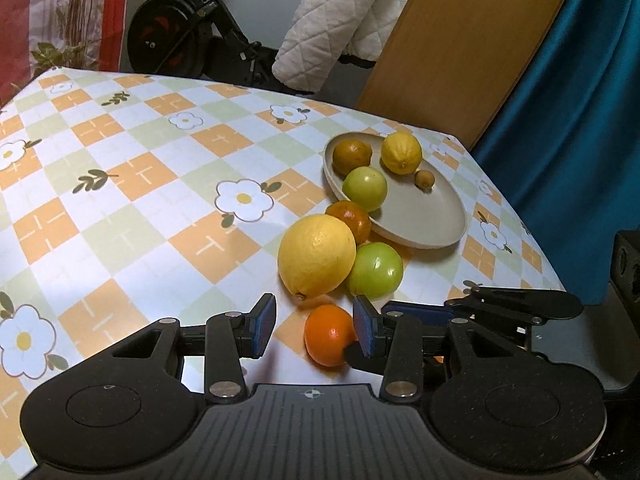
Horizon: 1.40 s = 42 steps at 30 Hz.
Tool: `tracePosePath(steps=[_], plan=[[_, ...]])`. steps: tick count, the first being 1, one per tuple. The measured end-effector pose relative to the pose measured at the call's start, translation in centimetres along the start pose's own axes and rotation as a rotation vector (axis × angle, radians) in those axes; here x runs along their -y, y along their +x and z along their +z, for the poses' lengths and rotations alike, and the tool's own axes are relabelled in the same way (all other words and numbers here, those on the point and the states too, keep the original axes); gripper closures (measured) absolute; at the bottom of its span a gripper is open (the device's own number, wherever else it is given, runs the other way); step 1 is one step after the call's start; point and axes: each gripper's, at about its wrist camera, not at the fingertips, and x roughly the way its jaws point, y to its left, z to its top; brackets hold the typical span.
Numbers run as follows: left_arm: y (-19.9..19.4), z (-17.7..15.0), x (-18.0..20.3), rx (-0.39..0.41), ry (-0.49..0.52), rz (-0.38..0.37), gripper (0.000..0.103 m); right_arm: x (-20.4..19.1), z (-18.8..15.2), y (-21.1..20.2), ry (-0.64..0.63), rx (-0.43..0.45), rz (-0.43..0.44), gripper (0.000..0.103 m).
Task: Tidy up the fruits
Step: 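Close the left tool on the bright orange and lift it, then carry the bright orange over the beige plate with the left tool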
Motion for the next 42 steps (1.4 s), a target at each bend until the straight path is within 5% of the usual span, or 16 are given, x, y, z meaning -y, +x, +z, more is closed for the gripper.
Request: tracePosePath(steps=[23,42], plan=[[3.0,-0.6,0.5,-0.072,0.019,-0.031,0.059,-0.5,-0.2,3.0,-0.015,-0.061,0.023,0.064],[2.4,0.1,1.6,-0.044,0.047,-0.055,0.064,-0.4,0.1,1.4,-0.025,0.013,0.026,0.066]])
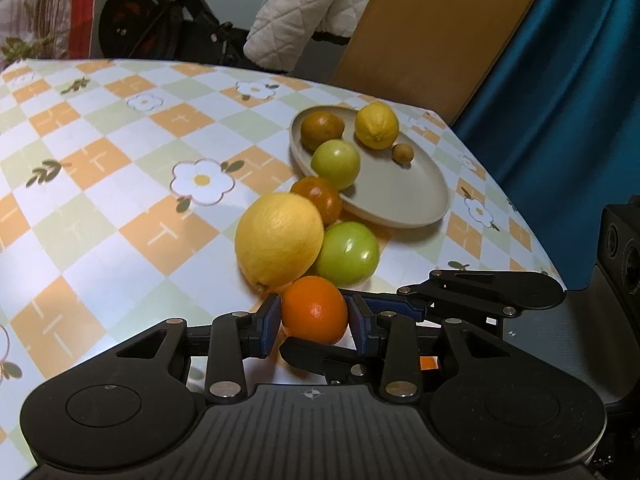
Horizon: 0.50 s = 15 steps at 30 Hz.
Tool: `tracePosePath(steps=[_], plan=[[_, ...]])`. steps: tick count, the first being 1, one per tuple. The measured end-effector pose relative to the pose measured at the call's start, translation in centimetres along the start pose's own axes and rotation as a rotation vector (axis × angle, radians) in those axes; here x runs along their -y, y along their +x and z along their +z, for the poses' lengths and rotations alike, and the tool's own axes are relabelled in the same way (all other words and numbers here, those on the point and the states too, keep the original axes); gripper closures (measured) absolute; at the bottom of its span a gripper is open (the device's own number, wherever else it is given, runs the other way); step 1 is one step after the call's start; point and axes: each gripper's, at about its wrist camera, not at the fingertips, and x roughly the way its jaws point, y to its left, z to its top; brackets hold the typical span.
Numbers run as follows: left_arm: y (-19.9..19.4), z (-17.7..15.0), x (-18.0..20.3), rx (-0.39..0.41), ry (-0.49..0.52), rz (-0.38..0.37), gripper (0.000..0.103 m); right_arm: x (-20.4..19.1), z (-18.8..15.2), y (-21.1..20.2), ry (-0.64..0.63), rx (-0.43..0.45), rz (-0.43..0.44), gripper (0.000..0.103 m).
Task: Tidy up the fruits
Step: 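Carry the bright orange over the beige plate with the left tool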
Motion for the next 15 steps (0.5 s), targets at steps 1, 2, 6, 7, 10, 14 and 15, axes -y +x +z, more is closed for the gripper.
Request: tracePosePath(steps=[1,2,6,7,10,14,15], plan=[[-0.1,0.1,0.2,0.003,0.008,0.001,0.064,0.0,0.1,-0.2,0.0,0.007,-0.002,0.066],[-0.2,0.3,0.4,0.006,0.018,0.003,0.064,0.1,0.2,-0.4,0.001,0.016,-0.005,0.066],[-0.5,1.6,1.5,0.023,0.063,0.005,0.064,0.6,0.6,-1.4,0.007,0.054,-0.019,0.066],[-0.5,1.8,1.8,0.028,0.072,0.004,0.064,0.8,0.8,-1.6,0.01,0.064,-0.023,0.066],[-0.3,2.8,2.6,0.039,0.106,-0.006,0.064,1.6,1.3,-2.3,0.02,0.093,-0.042,0.066],[0.5,3.9,3.7,0.039,0.14,-0.024,0.064,3.2,1.8,-2.9,0.041,0.118,-0.069,0.066],[0.8,4.3,4.0,0.037,0.151,-0.028,0.064,3.7,1.9,-3.1,0.046,0.124,-0.075,0.066]])
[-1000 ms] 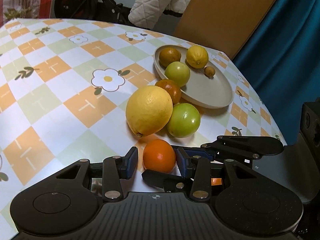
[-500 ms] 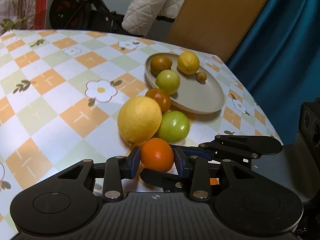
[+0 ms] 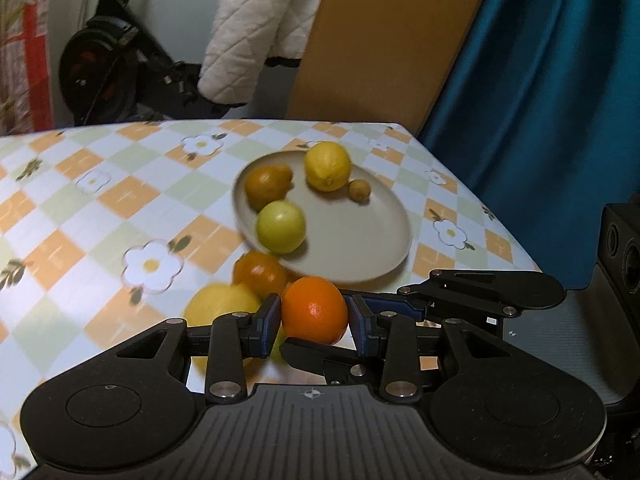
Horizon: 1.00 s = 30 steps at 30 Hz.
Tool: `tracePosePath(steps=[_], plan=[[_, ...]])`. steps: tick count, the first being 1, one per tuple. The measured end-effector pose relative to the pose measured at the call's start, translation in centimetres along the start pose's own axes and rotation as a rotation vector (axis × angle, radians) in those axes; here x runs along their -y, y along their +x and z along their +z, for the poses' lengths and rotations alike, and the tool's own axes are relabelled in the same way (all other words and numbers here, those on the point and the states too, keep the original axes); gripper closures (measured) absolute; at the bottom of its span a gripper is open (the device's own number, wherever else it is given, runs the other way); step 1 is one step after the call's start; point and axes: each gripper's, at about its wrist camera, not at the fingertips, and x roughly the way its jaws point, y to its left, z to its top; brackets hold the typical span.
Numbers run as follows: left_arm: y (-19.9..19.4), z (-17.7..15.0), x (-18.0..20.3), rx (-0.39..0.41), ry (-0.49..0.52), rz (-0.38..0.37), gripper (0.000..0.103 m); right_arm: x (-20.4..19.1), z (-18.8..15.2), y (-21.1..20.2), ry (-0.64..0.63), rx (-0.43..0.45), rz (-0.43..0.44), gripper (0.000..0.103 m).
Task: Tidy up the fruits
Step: 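Carry the bright orange over the beige plate with the left tool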
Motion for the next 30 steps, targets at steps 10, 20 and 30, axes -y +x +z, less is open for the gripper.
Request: tracePosePath(steps=[10,20,30], plan=[[3.4,2.6,1.6,-0.017,0.056,-0.028,0.064,4.1,0.7,0.0,0.05,0.031,-0.05,0.066],[7.1,4.4,1.7,-0.063,0.077,-0.023,0.064,7.3,1.0,2.1,0.077,0.018,-0.078,0.066],[11.0,6.8,1.7,-0.075,0.066,-0.013,0.064,10.9,2.3,4.7,0.081,0.002,-0.113,0.066]])
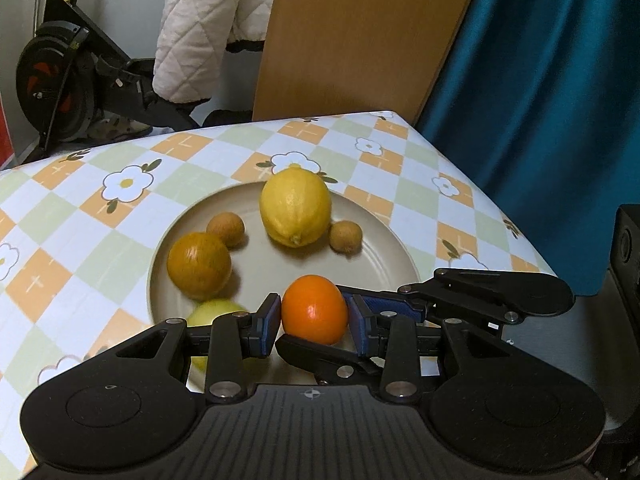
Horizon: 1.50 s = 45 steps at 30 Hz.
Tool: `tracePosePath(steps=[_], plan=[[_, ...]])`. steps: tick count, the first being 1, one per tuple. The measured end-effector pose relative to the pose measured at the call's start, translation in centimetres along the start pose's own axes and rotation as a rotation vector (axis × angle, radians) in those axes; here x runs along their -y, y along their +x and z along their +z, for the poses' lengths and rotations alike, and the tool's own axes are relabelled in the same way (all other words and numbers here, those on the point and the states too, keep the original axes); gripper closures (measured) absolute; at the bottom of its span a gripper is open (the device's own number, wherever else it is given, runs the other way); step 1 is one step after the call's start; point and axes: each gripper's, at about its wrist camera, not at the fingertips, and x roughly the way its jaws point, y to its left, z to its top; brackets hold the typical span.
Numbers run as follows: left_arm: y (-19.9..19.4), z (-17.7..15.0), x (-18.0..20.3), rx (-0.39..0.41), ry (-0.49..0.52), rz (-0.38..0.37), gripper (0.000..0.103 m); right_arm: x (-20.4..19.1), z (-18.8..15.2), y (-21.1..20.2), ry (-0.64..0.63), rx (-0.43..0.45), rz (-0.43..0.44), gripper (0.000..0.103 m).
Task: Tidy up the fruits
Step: 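Carry the bright orange over the beige plate with the left tool, then lower the bright orange onto the plate and open the left tool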
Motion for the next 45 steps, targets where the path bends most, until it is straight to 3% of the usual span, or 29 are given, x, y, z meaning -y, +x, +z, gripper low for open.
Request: tracePosePath(steps=[11,27,45], plan=[[2.3,2.1,-1.5,-0.009,-0.026,0.027,0.064,1.7,1.8,3.6,0.009,-0.017,0.004,0.066],[3.3,2.3,-2.1,-0.008,-0.037,0.054,0.064,2.0,2.1,5.4,0.015,-0.044,0.008,0.066],[-2.6,1.9,-1.5,0.067,-0.032,0.096,0.063,1.6,1.7,1.2,0.053,-0.029,-0.009,0.063]])
